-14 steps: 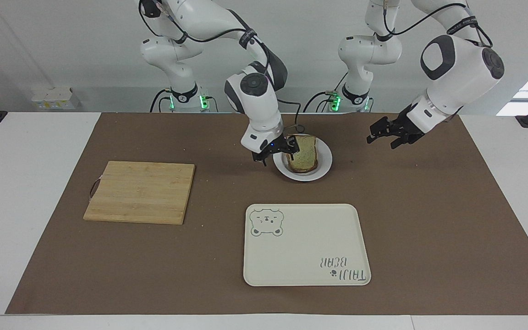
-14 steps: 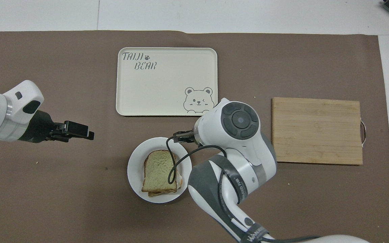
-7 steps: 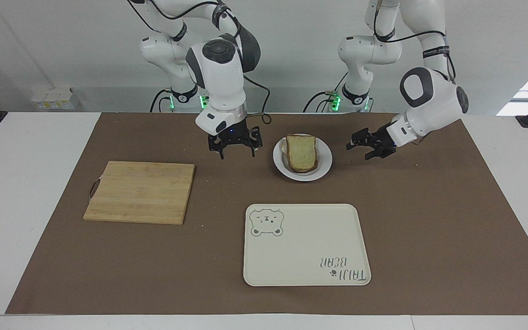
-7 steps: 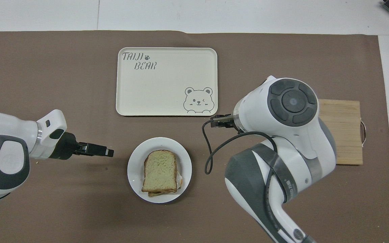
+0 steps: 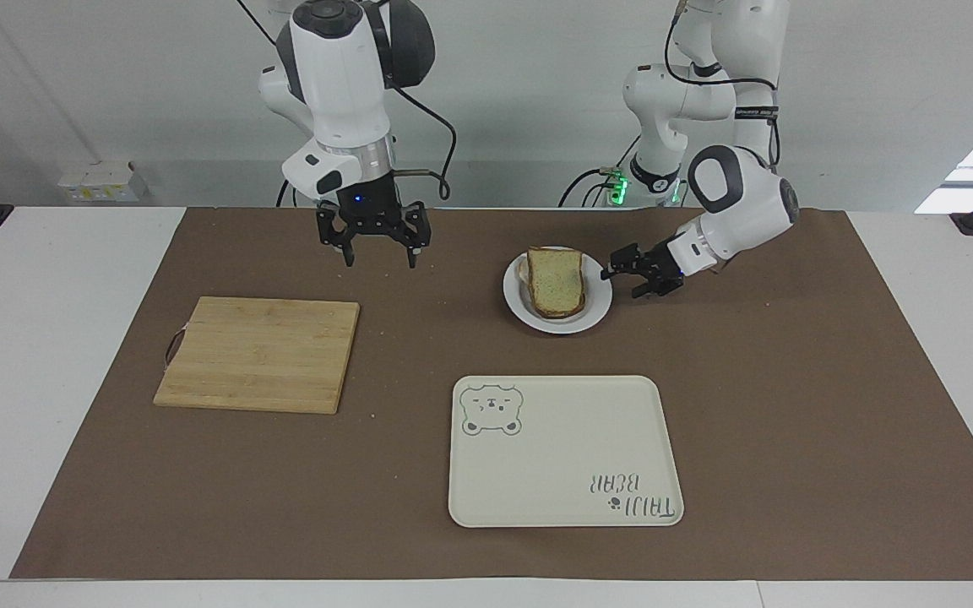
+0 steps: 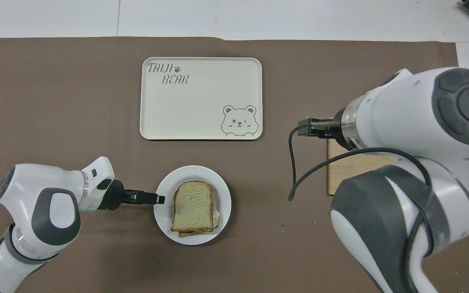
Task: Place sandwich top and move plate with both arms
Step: 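Release the bread with the right gripper while the left gripper reaches the plate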
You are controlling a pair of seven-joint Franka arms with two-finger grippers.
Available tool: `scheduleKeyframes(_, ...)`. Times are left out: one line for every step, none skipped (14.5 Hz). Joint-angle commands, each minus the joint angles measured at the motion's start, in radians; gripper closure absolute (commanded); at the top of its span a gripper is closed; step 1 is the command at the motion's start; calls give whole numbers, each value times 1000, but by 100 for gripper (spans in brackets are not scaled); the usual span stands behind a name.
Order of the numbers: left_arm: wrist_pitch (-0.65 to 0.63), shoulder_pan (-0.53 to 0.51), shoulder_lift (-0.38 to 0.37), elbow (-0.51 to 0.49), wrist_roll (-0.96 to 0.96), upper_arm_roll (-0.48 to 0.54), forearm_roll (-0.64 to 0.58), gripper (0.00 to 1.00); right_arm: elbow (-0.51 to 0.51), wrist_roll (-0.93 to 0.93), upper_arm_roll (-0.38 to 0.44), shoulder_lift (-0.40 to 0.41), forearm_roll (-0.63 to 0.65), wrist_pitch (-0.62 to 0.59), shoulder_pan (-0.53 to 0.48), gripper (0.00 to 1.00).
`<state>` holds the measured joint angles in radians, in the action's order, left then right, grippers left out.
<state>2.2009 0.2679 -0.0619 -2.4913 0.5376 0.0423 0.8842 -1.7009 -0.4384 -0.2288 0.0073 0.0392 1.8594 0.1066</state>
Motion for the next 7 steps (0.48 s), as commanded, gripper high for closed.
scheduleKeyframes(43, 27, -29, -55, 54, 11, 68, 17, 3, 15, -8, -32, -1, -12, -30, 0)
scheduleKeyframes(46, 30, -30, -58, 56, 11, 68, 25, 10, 14, -3, -44, -1, -19, -33, 0)
scheduleKeyframes(46, 31, -27, -60, 62, 11, 70, 31, 20, 13, 6, -46, -1, -32, -33, 0)
scheduleKeyframes(52, 33, -26, -66, 61, 11, 70, 35, 35, 13, 20, -46, -2, -55, -33, 0)
scheduleKeyframes(62, 45, -26, -72, 61, 11, 70, 41, 59, 15, 34, -46, -2, -77, -33, 0)
scheduleKeyframes(72, 53, -24, -78, 61, 11, 73, 44, 79, 15, 48, -46, -5, -98, -33, 0)
scheduleKeyframes(82, 56, -19, -80, 62, 11, 84, 47, 89, 15, 63, -47, -5, -115, -35, 0)
